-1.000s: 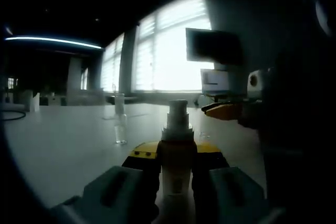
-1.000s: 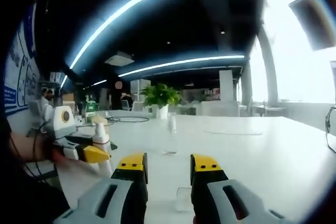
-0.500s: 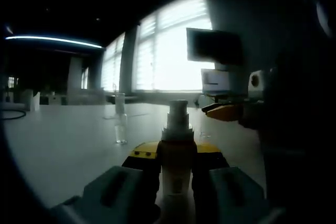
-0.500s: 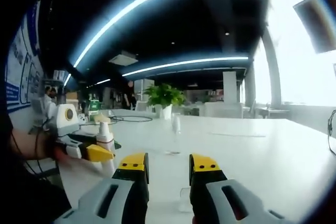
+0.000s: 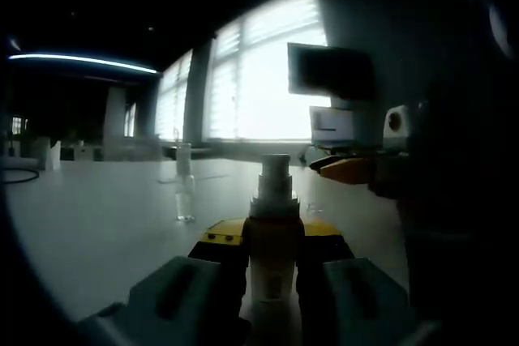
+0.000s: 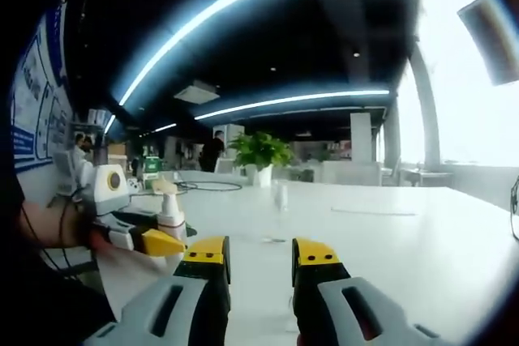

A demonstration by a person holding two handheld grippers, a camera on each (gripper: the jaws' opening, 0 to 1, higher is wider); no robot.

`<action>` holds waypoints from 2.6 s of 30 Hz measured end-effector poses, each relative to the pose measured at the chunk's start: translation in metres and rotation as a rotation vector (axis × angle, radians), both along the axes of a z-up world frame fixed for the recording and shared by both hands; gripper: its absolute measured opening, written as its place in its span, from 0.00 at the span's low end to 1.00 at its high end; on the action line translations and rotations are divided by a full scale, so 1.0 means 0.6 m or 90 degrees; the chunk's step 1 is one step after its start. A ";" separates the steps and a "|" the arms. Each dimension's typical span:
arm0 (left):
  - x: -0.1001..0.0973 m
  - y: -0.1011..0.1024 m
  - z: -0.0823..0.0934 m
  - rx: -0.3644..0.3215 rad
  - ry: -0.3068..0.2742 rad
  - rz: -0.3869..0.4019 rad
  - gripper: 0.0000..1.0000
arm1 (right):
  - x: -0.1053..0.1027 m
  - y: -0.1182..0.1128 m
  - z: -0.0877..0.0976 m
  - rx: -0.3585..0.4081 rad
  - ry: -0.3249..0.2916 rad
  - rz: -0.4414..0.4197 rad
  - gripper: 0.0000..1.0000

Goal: Clamp pump bottle remove cover press pump head put on cover

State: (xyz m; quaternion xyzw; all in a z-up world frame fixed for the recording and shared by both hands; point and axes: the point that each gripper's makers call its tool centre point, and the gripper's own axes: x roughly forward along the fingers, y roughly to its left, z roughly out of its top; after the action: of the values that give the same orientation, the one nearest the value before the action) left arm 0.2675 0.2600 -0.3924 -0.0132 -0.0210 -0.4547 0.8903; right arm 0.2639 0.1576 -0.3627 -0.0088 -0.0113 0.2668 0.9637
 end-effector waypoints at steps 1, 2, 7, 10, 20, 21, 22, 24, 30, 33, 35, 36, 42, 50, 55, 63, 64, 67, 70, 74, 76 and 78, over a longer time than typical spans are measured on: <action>0.000 0.000 0.000 0.000 0.000 0.000 0.13 | -0.002 0.004 0.001 0.001 0.000 0.003 0.24; 0.000 0.000 0.000 0.000 0.000 -0.001 0.13 | -0.004 0.008 0.003 0.002 -0.001 0.008 0.24; -0.002 -0.003 -0.001 0.000 0.001 -0.005 0.13 | -0.010 0.025 0.010 -0.003 -0.007 0.030 0.23; -0.003 -0.006 -0.001 0.002 0.000 -0.009 0.13 | -0.014 0.038 0.013 -0.009 -0.009 0.045 0.22; 0.005 -0.001 -0.002 0.010 0.011 0.014 0.13 | -0.017 0.052 0.034 -0.040 -0.023 0.087 0.18; 0.003 -0.001 -0.001 0.016 0.001 0.011 0.13 | -0.018 0.055 0.039 -0.036 -0.022 0.096 0.17; 0.003 -0.001 -0.001 0.017 -0.002 0.012 0.13 | -0.018 0.057 0.041 -0.034 -0.020 0.101 0.17; 0.005 0.000 -0.001 0.018 -0.005 0.015 0.13 | -0.018 0.064 0.049 -0.037 -0.020 0.114 0.17; -0.003 -0.008 0.000 0.016 -0.017 -0.001 0.13 | -0.018 0.088 0.061 -0.078 -0.017 0.163 0.17; -0.007 -0.012 -0.001 0.012 -0.013 -0.011 0.13 | -0.020 0.097 0.070 -0.120 -0.025 0.187 0.17; -0.008 -0.013 -0.001 0.010 -0.011 -0.013 0.13 | -0.021 0.103 0.078 -0.131 -0.025 0.204 0.17; -0.010 -0.014 -0.001 0.009 -0.010 -0.014 0.13 | -0.020 0.106 0.081 -0.141 -0.025 0.211 0.17; -0.013 -0.016 -0.001 0.010 -0.014 -0.021 0.13 | -0.019 0.129 0.091 -0.203 -0.028 0.251 0.16; -0.014 -0.015 -0.001 0.010 -0.015 -0.020 0.13 | -0.022 0.151 0.086 -0.247 -0.026 0.290 0.15; -0.016 -0.017 0.000 0.010 -0.015 -0.021 0.13 | -0.021 0.157 0.089 -0.277 -0.025 0.308 0.10; -0.017 -0.017 0.001 0.010 -0.014 -0.019 0.13 | -0.028 0.175 0.075 -0.394 -0.018 0.374 0.10; -0.015 -0.016 0.000 0.010 -0.015 -0.019 0.13 | -0.028 0.177 0.074 -0.410 -0.018 0.383 0.10; -0.014 -0.015 0.000 0.011 -0.015 -0.020 0.13 | -0.030 0.185 0.066 -0.454 -0.018 0.413 0.09; -0.016 -0.016 0.001 0.012 -0.017 -0.019 0.13 | -0.036 0.193 0.058 -0.482 -0.020 0.438 0.09; -0.016 -0.017 0.001 0.012 -0.018 -0.019 0.13 | -0.034 0.198 0.062 -0.501 -0.022 0.452 0.08; -0.017 -0.018 0.001 0.012 -0.019 -0.020 0.13 | -0.031 0.196 0.065 -0.518 -0.025 0.453 0.07; -0.018 -0.018 0.002 0.012 -0.019 -0.020 0.13 | -0.031 0.195 0.067 -0.531 -0.024 0.459 0.04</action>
State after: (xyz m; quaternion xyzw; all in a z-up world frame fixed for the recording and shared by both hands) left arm 0.2567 0.2491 -0.3914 0.0018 -0.0296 -0.4688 0.8828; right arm 0.2452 0.2748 -0.3225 -0.3904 0.0756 0.5617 0.7256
